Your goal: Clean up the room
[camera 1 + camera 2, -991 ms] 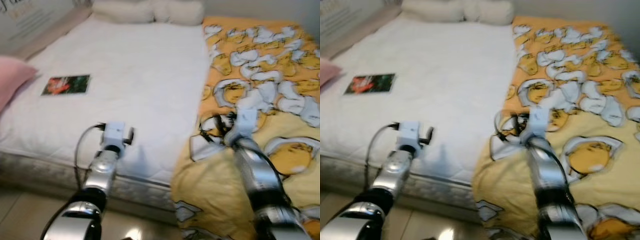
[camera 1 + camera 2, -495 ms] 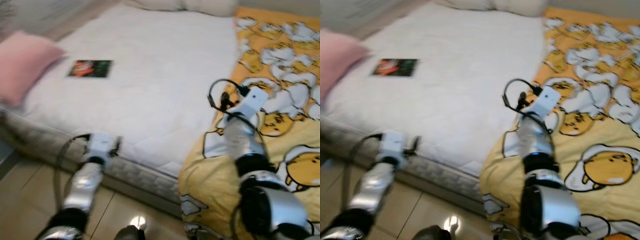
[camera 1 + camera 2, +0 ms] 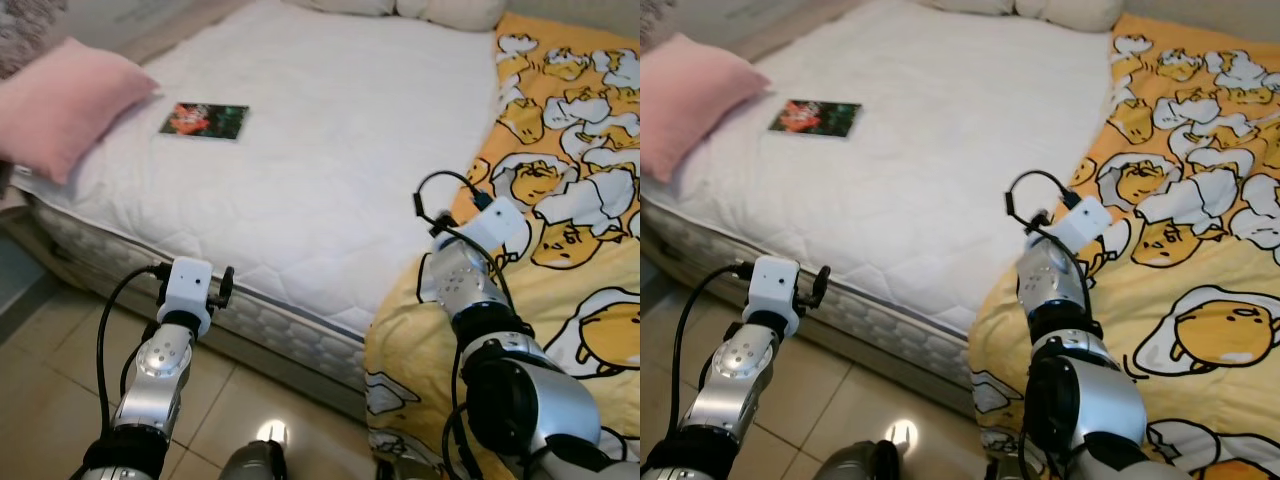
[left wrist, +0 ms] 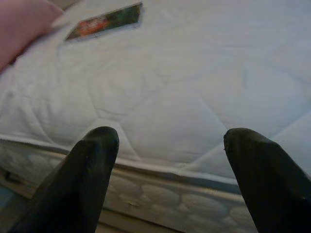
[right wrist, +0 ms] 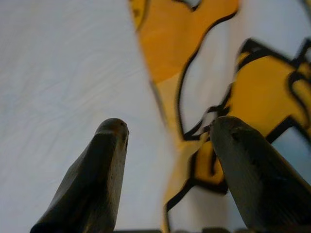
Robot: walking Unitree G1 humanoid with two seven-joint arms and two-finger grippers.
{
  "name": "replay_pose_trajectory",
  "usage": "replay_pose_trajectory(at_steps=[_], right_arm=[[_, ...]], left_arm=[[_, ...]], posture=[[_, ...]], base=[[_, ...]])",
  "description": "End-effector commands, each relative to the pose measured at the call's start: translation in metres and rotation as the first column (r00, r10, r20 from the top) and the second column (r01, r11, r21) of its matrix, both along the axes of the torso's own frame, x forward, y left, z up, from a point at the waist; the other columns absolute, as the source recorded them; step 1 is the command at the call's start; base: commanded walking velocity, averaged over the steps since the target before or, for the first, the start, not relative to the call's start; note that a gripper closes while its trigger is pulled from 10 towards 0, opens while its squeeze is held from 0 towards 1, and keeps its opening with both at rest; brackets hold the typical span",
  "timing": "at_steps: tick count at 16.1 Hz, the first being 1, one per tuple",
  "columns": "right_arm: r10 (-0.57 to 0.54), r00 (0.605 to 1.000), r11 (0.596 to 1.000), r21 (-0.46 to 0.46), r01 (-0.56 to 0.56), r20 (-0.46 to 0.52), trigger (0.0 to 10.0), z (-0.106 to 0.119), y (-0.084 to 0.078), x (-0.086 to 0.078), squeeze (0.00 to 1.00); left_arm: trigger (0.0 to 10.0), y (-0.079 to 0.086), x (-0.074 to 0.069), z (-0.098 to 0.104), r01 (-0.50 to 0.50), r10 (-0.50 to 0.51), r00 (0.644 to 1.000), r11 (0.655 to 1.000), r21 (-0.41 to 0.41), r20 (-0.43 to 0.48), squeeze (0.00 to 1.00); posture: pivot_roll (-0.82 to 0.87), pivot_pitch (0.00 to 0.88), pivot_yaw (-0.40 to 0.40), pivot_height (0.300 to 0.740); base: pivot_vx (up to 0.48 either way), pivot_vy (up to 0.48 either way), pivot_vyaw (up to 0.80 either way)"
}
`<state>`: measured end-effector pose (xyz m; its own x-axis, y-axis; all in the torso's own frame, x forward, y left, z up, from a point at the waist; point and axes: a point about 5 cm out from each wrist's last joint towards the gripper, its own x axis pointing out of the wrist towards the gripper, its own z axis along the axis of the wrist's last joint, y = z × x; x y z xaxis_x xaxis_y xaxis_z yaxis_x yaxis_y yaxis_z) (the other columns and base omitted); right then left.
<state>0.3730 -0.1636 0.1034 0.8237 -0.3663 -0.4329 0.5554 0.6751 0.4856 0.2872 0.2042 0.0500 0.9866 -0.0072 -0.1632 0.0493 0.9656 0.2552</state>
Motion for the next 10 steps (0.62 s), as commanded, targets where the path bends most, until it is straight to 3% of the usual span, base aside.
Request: replay_pose_trajectory(at_steps=[1, 7, 10], right_arm=[[-0.019, 1.000, 1.000, -0.020, 0.019, 0.002, 10.0, 0.007, -0.001, 0.002, 0.00], [-0.041, 0.995, 0.998, -0.041, 0.038, -0.091, 10.0, -0.004, 0.000, -0.006, 0.00], [-0.064, 0.988, 0.998, -0.004, 0.064, -0.143, 10.0, -0.011, -0.003, -0.009, 0.00]], left_arm=[[10.0, -0.002, -0.002, 0.000, 0.005, -0.006, 1.000, 1.000, -0.010, -0.006, 0.00], [10.0, -0.010, 0.004, 0.002, -0.002, 0.002, 1.000, 1.000, -0.030, -0.007, 0.00], [10.0, -0.013, 0.007, 0.002, 0.002, -0.002, 1.000, 0.999, -0.040, -0.007, 0.00]], posture=[[0.08, 0.132, 0.001, 0.740], [0.06, 0.113, -0.012, 0.740], [0.06, 0.104, -0.016, 0.740]], base=[[0.000, 0.000, 0.00], [0.000, 0.000, 0.00], [0.000, 0.000, 0.00]])
